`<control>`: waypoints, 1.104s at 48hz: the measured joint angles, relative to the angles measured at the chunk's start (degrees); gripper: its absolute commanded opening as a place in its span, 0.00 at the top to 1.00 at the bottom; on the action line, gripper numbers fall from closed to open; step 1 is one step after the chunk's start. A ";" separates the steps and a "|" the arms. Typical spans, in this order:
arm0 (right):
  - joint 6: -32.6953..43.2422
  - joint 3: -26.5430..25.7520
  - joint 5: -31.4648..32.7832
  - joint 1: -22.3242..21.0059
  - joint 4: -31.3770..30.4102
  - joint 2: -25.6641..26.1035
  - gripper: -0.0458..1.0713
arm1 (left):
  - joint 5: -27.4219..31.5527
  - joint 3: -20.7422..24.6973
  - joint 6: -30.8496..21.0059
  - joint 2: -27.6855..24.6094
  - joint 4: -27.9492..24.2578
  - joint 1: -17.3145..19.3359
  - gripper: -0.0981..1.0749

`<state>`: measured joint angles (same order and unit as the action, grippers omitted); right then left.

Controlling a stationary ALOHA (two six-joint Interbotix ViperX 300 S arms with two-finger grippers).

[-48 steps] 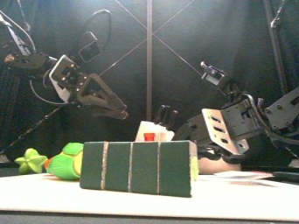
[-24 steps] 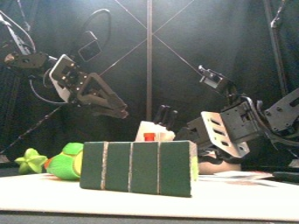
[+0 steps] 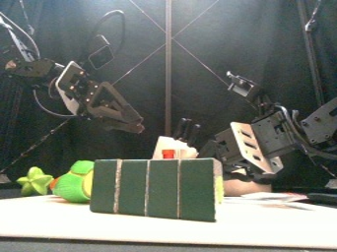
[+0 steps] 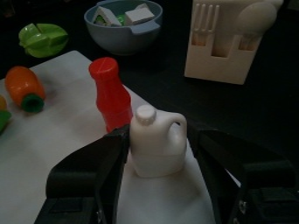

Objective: Stand up detergent bottle

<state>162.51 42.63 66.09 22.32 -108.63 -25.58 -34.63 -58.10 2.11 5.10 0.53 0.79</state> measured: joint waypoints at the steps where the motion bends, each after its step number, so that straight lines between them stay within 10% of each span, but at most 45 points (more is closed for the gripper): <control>1: 0.00 0.09 0.00 0.00 -0.09 0.26 0.18 | 0.00 0.00 0.00 0.00 -0.09 0.09 0.21; 53: -10.02 0.00 -0.35 1.58 4.48 8.70 0.18 | -0.09 -0.09 0.00 0.35 0.00 0.09 0.21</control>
<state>152.49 42.63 65.74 23.91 -104.15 -16.88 -34.72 -58.18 2.11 5.45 0.53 0.88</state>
